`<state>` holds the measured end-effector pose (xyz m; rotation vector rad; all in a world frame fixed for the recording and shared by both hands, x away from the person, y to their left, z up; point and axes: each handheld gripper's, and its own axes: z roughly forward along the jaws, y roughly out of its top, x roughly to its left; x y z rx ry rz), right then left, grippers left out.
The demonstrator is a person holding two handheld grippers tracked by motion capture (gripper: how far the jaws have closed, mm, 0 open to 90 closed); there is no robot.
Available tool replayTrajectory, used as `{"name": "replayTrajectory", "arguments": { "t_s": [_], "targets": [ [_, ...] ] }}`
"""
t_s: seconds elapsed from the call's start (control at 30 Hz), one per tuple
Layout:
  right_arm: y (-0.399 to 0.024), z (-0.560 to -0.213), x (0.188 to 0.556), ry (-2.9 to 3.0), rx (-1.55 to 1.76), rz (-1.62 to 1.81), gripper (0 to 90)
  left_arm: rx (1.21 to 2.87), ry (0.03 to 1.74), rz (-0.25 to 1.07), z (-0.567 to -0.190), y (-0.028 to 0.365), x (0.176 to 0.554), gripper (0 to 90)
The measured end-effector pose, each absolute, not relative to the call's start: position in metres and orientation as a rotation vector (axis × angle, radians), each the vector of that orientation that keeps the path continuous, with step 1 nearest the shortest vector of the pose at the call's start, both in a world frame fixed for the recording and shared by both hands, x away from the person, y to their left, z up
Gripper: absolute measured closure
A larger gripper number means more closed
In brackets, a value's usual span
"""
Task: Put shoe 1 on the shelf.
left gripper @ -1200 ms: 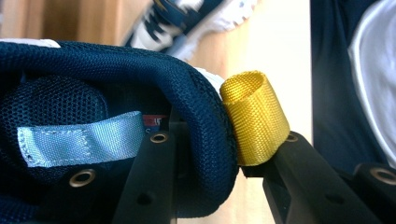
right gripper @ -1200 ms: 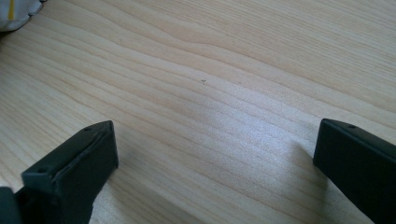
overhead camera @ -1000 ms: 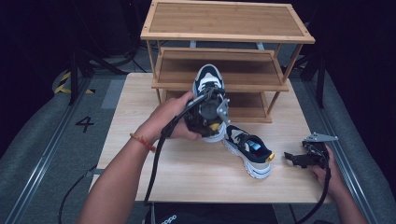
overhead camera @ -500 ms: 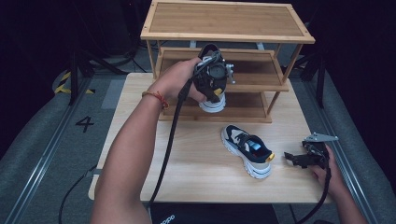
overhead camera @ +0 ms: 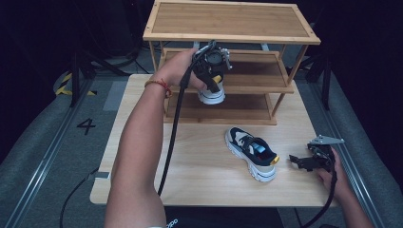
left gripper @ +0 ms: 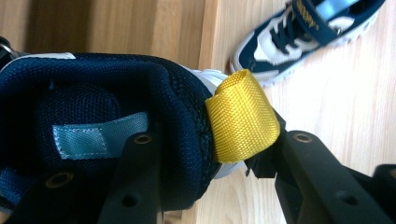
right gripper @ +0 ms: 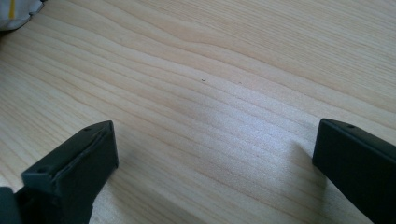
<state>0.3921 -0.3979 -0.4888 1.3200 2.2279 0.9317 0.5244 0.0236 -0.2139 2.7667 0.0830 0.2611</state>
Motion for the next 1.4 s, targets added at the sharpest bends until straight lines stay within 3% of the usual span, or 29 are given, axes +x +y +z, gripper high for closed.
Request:
{"name": "replayTrajectory", "arguments": {
  "t_s": [0.1, 0.33, 0.5, 0.53, 0.7, 0.8, 0.97, 1.17, 1.4],
  "targets": [
    [-0.398, -0.489, 0.392, 2.227, 1.32, 0.932, 0.3, 2.73, 0.102, 0.278, -0.214, 0.027, 0.526, 62.0],
    [-0.398, -0.489, 0.392, 2.227, 1.321, 0.931, 0.3, 2.601, 0.199, 0.414, -0.21, 0.037, 0.52, 46.4],
    [-0.398, -0.489, 0.392, 2.227, 1.32, 0.931, 0.3, 2.418, 0.319, 0.487, -0.205, 0.053, 0.506, 37.9],
    [-0.398, -0.489, 0.392, 2.227, 1.323, 0.932, 0.3, 2.35, 0.386, 0.55, -0.205, 0.057, 0.498, 36.6],
    [-0.398, -0.489, 0.392, 2.225, 1.322, 0.935, 0.3, 2.185, 0.527, 0.634, -0.214, 0.066, 0.474, 18.1],
    [-0.398, -0.489, 0.392, 2.225, 1.322, 0.936, 0.3, 2.05, 0.66, 0.612, -0.224, 0.077, 0.46, 15.7],
    [-0.398, -0.489, 0.392, 2.224, 1.322, 0.935, 0.3, 1.973, 0.785, 0.614, -0.248, 0.076, 0.449, 15.7],
    [-0.398, -0.489, 0.392, 2.224, 1.323, 0.935, 0.3, 1.911, 0.957, 0.641, -0.274, 0.062, 0.463, 15.7],
    [-0.398, -0.489, 0.391, 2.224, 1.321, 0.934, 0.3, 1.914, 0.92, 0.568, -0.284, 0.053, 0.484, 5.0]
  ]
}}
